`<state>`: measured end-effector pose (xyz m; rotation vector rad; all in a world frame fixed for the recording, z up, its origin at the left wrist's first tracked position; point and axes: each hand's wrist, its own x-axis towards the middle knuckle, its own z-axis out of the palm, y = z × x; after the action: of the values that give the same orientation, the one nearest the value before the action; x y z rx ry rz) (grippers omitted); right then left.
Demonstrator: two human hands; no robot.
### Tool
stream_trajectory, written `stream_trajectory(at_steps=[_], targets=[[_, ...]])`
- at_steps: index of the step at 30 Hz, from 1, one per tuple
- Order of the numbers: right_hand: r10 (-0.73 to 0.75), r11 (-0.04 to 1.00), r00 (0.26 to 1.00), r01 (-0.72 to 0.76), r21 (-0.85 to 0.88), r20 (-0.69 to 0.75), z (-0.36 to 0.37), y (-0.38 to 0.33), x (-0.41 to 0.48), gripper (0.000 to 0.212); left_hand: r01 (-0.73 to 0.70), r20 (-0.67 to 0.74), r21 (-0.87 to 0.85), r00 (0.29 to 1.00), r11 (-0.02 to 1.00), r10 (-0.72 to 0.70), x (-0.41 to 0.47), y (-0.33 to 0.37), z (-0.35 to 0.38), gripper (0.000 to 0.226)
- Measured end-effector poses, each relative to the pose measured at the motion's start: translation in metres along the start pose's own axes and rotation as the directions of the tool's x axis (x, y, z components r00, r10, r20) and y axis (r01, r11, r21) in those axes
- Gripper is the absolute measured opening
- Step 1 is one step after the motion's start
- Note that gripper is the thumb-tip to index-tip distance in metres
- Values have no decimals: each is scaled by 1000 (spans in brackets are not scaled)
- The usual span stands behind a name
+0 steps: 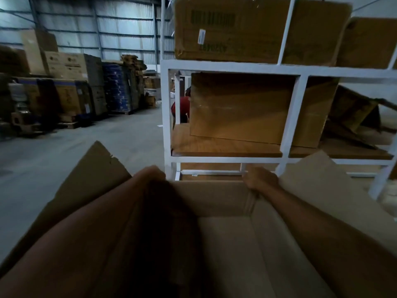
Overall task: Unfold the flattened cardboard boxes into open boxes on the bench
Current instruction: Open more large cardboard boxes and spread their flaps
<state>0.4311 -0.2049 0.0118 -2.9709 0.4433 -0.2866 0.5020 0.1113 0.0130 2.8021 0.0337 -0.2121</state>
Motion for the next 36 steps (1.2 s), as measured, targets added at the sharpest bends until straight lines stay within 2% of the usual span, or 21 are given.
stream_trajectory(at_steps=[1,3,8,11,13,15,17,20,22,23,25,26,28,30,31,33,36], targets=[[60,998,998,-60,-17,17,6,-3,4,39,-1,52,40,999,999,-1,9,-2,4,42],[122,992,989,-120,-40,81,10,-9,8,42,22,106,-30,994,999,-19,9,-2,4,47],[158,985,973,-168,47,167,-3,-3,-1,34,104,29,-258,995,960,-100,-14,0,-2,48],[146,972,975,-173,160,168,-14,7,-26,25,73,-39,-407,995,911,-97,-39,1,-6,26],[138,961,982,-164,224,128,-23,15,-41,23,45,-128,-540,983,841,-135,-58,2,-9,24],[165,943,983,-181,279,80,-35,23,-54,35,-2,-226,-671,953,742,-202,-79,2,-15,33],[221,912,974,-225,344,51,-46,31,-70,57,-54,-262,-739,942,671,-212,-103,2,-23,29],[209,843,976,-208,496,53,-57,39,-100,76,-94,-276,-766,942,636,-193,-133,1,-32,23],[219,791,972,-226,568,82,-61,43,-114,74,-117,-290,-752,942,649,-166,-153,0,-34,20],[236,736,966,-249,630,106,-62,44,-118,67,-124,-300,-733,941,669,-155,-161,-3,-34,19],[271,605,956,-262,752,116,-66,45,-126,42,-155,-368,-684,917,713,-154,-177,-7,-31,21],[288,588,955,-234,774,70,-70,43,-130,27,-190,-411,-665,900,722,-142,-180,-9,-30,24],[274,699,953,-105,707,-129,-78,40,-133,10,-268,-477,-633,874,726,-93,-186,-12,-29,32],[220,773,950,-33,633,-220,-80,35,-132,19,-301,-510,-493,860,816,10,-190,-11,-26,27],[180,789,962,-15,614,-207,-77,32,-130,20,-286,-490,-370,869,884,76,-191,-10,-24,19],[43,836,992,29,549,-117,-64,26,-124,19,-256,-416,-134,892,957,180,-188,-11,-17,10],[-185,890,980,135,435,74,-50,14,-129,15,-242,-350,44,905,969,242,-171,-12,-2,12]])
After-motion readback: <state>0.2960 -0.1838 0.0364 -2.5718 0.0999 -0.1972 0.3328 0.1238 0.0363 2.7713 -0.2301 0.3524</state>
